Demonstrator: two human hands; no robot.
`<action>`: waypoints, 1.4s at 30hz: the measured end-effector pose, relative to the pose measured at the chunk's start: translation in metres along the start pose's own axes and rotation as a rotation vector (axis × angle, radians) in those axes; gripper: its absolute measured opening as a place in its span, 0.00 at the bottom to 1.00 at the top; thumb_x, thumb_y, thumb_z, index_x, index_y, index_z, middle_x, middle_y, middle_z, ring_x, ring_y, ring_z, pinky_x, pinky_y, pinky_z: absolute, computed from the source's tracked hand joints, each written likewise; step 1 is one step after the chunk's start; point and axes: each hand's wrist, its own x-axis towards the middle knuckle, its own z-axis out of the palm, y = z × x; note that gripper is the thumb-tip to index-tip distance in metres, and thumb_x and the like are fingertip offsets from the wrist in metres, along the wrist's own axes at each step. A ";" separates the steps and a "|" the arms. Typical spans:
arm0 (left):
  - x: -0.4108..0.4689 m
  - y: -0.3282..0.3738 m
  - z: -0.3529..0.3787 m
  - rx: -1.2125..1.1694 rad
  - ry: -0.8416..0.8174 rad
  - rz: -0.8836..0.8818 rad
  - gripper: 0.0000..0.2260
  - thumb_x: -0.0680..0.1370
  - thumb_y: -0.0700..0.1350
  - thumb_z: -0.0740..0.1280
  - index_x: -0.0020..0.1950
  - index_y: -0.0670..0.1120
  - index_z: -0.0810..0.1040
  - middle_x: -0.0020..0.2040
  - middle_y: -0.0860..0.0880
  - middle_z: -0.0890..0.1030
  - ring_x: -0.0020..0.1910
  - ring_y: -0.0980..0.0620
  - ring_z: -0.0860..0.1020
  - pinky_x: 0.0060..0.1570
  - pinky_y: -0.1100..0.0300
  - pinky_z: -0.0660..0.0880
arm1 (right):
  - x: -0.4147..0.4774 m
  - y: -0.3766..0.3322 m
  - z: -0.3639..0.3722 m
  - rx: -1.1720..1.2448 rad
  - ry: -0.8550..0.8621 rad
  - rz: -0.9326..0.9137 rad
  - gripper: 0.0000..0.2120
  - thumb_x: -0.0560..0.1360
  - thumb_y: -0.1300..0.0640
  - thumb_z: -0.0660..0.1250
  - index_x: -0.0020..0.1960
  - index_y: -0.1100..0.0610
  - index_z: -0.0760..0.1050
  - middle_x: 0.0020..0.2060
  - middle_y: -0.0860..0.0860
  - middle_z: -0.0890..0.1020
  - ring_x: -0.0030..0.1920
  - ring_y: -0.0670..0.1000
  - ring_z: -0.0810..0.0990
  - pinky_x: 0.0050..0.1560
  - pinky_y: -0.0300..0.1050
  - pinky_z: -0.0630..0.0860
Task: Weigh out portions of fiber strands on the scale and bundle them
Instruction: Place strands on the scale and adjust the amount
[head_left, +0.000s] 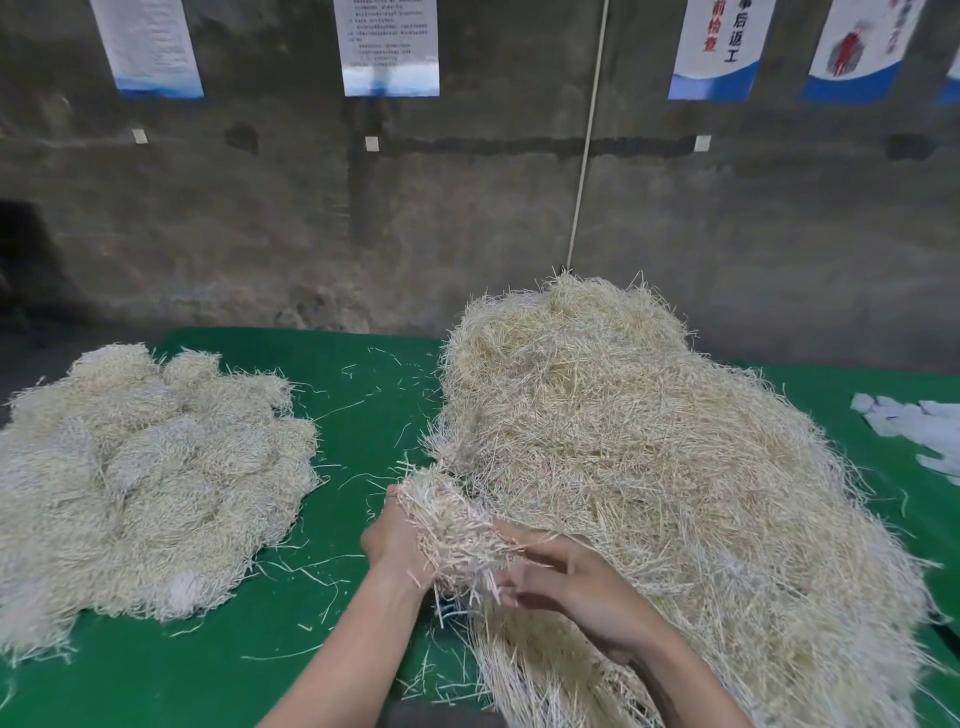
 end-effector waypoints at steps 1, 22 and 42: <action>-0.001 0.003 0.000 -0.015 -0.011 -0.002 0.08 0.78 0.42 0.65 0.47 0.37 0.76 0.40 0.44 0.78 0.42 0.43 0.78 0.37 0.53 0.77 | -0.003 0.001 -0.004 0.025 -0.005 -0.013 0.18 0.69 0.47 0.69 0.58 0.42 0.74 0.69 0.46 0.69 0.56 0.52 0.80 0.60 0.45 0.75; -0.053 -0.017 0.024 0.491 -0.309 0.549 0.14 0.80 0.41 0.59 0.34 0.42 0.72 0.28 0.51 0.74 0.27 0.58 0.73 0.38 0.64 0.72 | 0.057 -0.029 0.023 0.122 0.809 -0.208 0.15 0.76 0.43 0.62 0.52 0.51 0.62 0.40 0.46 0.71 0.30 0.40 0.69 0.27 0.27 0.68; -0.031 0.000 0.020 0.716 -0.465 0.660 0.03 0.78 0.44 0.64 0.45 0.48 0.76 0.47 0.50 0.79 0.50 0.54 0.75 0.47 0.62 0.67 | 0.050 -0.025 0.013 -0.107 0.522 -0.101 0.18 0.77 0.40 0.56 0.54 0.54 0.69 0.49 0.48 0.75 0.47 0.43 0.78 0.43 0.37 0.76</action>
